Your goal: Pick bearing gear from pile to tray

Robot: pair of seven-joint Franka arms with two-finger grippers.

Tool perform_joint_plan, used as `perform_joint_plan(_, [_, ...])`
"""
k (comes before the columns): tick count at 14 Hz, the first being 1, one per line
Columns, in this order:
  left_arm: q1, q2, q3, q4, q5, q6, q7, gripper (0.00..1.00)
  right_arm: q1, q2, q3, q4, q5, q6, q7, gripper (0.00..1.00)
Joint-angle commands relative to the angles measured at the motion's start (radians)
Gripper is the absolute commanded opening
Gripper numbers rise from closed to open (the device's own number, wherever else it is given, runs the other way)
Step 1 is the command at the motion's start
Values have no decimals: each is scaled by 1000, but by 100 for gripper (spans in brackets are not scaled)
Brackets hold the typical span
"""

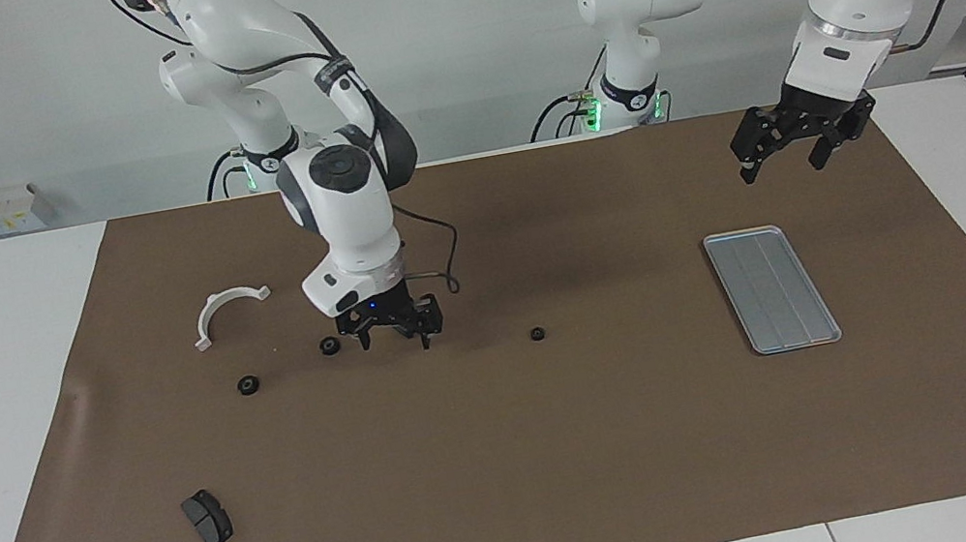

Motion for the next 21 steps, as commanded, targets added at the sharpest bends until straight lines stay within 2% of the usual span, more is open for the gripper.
perform_joint_plan(1, [-52, 19, 13, -3, 13, 29, -72, 100, -72, -40, 14, -83, 21, 38, -115, 100])
perform_joint_plan(4, [-104, 44, 14, -26, 18, 80, -154, 100, -138, -50, 14, -166, 36, 99, -233, 100])
perform_joint_plan(7, [-184, 79, 13, -57, 79, 158, -320, 100, -161, -53, 15, -201, 44, 132, -249, 100])
perform_joint_plan(10, [-225, 119, 13, -75, 92, 213, -386, 100, -163, -56, 15, -233, 78, 132, -287, 100])
perform_joint_plan(14, [-300, 197, 14, -106, 93, 360, -523, 100, -138, -62, 15, -241, 78, 125, -293, 100])
perform_joint_plan(18, [-365, 286, 14, -106, 104, 456, -598, 100, -132, -68, 17, -261, 78, 125, -313, 85])
perform_joint_plan(21, [-392, 317, 11, -126, 104, 494, -604, 100, -132, -70, 17, -263, 78, 129, -315, 73])
